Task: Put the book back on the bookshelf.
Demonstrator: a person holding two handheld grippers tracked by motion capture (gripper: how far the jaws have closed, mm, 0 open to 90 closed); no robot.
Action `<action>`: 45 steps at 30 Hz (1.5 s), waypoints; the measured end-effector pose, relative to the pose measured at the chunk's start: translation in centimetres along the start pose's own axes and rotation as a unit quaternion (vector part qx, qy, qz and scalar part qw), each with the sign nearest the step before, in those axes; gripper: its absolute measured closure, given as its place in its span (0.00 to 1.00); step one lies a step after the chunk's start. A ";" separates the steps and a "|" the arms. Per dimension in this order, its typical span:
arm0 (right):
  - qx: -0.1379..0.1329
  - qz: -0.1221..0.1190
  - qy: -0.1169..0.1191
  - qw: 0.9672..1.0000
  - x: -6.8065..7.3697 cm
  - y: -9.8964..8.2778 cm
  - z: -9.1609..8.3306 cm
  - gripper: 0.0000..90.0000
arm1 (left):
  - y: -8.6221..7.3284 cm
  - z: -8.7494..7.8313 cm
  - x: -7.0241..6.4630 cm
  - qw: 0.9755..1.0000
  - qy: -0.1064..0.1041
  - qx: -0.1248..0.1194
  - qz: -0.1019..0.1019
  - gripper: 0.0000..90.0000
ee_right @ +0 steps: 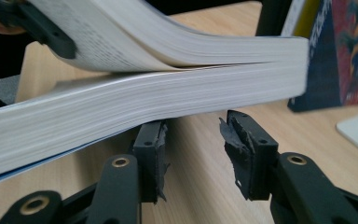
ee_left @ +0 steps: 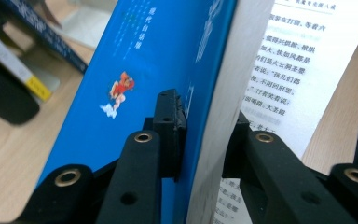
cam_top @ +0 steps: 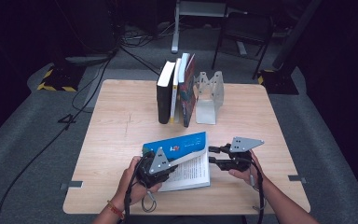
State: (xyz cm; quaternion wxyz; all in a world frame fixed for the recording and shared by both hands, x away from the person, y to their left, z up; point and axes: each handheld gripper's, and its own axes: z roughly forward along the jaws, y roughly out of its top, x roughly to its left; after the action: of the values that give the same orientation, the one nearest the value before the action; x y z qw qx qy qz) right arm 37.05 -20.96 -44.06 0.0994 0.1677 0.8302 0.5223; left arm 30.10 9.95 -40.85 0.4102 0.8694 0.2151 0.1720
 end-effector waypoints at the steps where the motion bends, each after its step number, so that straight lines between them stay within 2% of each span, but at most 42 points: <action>1: -0.002 -0.004 -0.002 1.000 0.1 0.3 -0.1 0.65 | 0.1 0.1 0.1 1.000 -0.002 -0.009 0.002 0.83; 4: -0.015 0.006 -0.015 1.000 -0.2 0.7 -0.6 0.65 | 0.4 0.5 0.2 1.000 -0.007 -0.022 0.002 0.85; 8: -0.019 0.005 -0.028 0.999 -0.5 0.9 -1.2 0.66 | 0.8 1.0 0.3 0.999 -0.014 -0.041 0.007 0.85; 12: -0.044 0.004 -0.042 0.998 -0.9 1.8 -2.7 0.66 | 1.9 1.5 0.7 0.996 -0.041 -0.082 0.003 0.86; 13: -0.049 0.004 -0.050 0.998 -1.0 2.1 -3.2 0.67 | 1.9 1.5 0.7 0.996 -0.041 -0.082 0.003 0.86; 14: -0.049 0.004 -0.050 0.998 -1.0 2.1 -3.2 0.67 | 2.4 1.8 0.7 0.995 -0.051 -0.088 0.004 0.86; 16: -0.057 -0.008 -0.069 0.996 -1.0 2.7 -4.3 0.70 | 3.4 2.5 0.7 0.993 -0.061 -0.100 0.014 0.86; 17: -0.063 -0.012 -0.083 0.995 -1.1 3.0 -5.0 0.71 | 3.7 2.8 0.7 0.992 -0.063 -0.104 0.019 0.85; 18: -0.066 -0.010 -0.087 0.994 -1.2 3.2 -5.4 0.71 | 4.0 3.0 0.7 0.992 -0.067 -0.110 0.017 0.85; 21: -0.075 -0.016 -0.094 0.993 -1.3 3.9 -6.5 0.71 | 4.5 3.5 0.8 0.989 -0.078 -0.125 0.020 0.85; 25: -0.074 -0.022 -0.099 0.992 -1.5 5.1 -7.2 0.71 | 4.7 4.0 0.9 0.987 -0.080 -0.140 0.009 0.84; 30: -0.077 -0.034 -0.099 0.992 -1.0 6.3 -6.8 0.73 | 4.2 3.6 1.3 0.987 -0.075 -0.143 0.004 0.84; 33: -0.074 -0.050 -0.098 0.991 -0.3 6.9 -6.3 0.72 | 3.5 2.9 1.5 0.987 -0.068 -0.143 0.003 0.84; 36: -0.078 -0.046 -0.091 0.992 0.2 7.2 -5.8 0.69 | 2.7 2.4 1.7 0.987 -0.063 -0.147 -0.004 0.84; 38: -0.077 -0.053 -0.091 0.991 0.6 7.5 -5.5 0.64 | 2.0 2.1 1.8 0.987 -0.060 -0.150 -0.013 0.83; 40: -0.071 -0.061 -0.102 0.990 1.0 7.7 -5.1 0.57 | 1.6 1.9 1.8 0.987 -0.057 -0.151 -0.021 0.81; 42: -0.069 -0.057 -0.100 0.991 1.1 7.8 -4.9 0.48 | 1.4 1.8 1.7 0.988 -0.050 -0.147 -0.022 0.76; 43: -0.064 -0.060 -0.097 0.991 1.2 7.8 -4.7 0.47 | 1.2 1.8 1.4 0.990 -0.031 -0.135 -0.016 0.74; 45: -0.061 -0.063 -0.092 0.992 1.4 7.8 -4.3 0.44 | 0.9 1.8 1.2 0.991 -0.025 -0.133 -0.022 0.70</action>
State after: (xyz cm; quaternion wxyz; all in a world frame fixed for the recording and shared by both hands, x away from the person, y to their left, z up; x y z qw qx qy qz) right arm 35.62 -20.90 -35.14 0.2179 0.1554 0.7930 0.5472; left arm 32.19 8.96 -41.08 0.5314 0.8059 0.1995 0.1683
